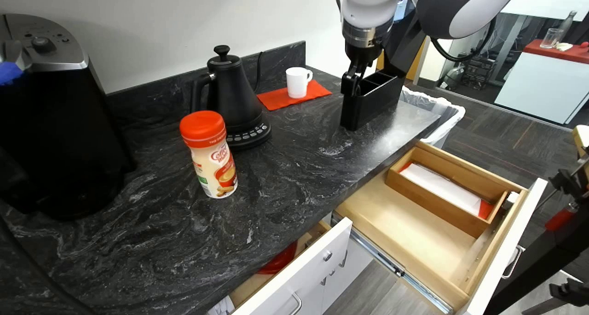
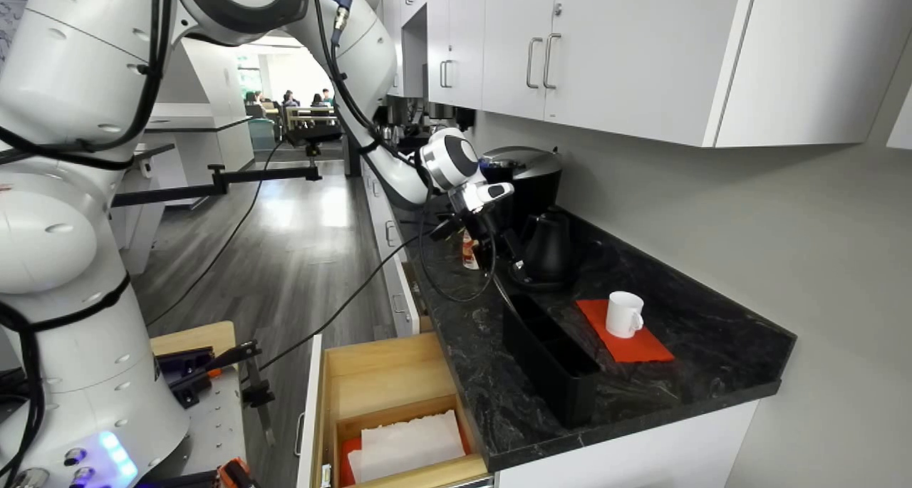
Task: Put the fork in the drawer
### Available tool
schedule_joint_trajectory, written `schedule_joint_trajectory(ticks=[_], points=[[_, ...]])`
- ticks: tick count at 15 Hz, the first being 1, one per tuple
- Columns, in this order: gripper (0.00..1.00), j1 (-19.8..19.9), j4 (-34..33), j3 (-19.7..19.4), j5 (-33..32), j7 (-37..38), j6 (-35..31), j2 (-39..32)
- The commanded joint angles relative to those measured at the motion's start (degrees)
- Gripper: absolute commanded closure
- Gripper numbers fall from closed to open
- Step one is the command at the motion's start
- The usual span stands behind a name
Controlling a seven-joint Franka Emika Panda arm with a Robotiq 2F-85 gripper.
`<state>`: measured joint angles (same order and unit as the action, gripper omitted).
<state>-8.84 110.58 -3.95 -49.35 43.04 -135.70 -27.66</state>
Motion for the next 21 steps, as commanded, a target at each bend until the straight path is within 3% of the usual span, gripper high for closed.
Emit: schedule_joint_trajectory(ticks=[1, 4, 5, 7, 15, 19, 21], points=[[0.00, -0.3, -0.4, 0.7, 3.0, -1.2, 2.7, 0.7], [0.00, -0.6, -0.4, 0.6, 4.0, -1.3, 2.7, 0.9], [0.25, -0.6, -0.4, 0.5, 4.2, -1.3, 2.6, 0.9], [0.33, -0.6, -0.4, 0.4, 4.7, -1.4, 2.7, 0.9], [0.87, -0.8, -0.6, 0.3, 5.3, -1.3, 3.5, 0.9], [0.98, -1.0, -0.6, 0.4, 5.2, -1.3, 3.9, 1.0], [0.96, -1.1, -0.9, 0.4, 5.0, -1.3, 4.9, 1.2]])
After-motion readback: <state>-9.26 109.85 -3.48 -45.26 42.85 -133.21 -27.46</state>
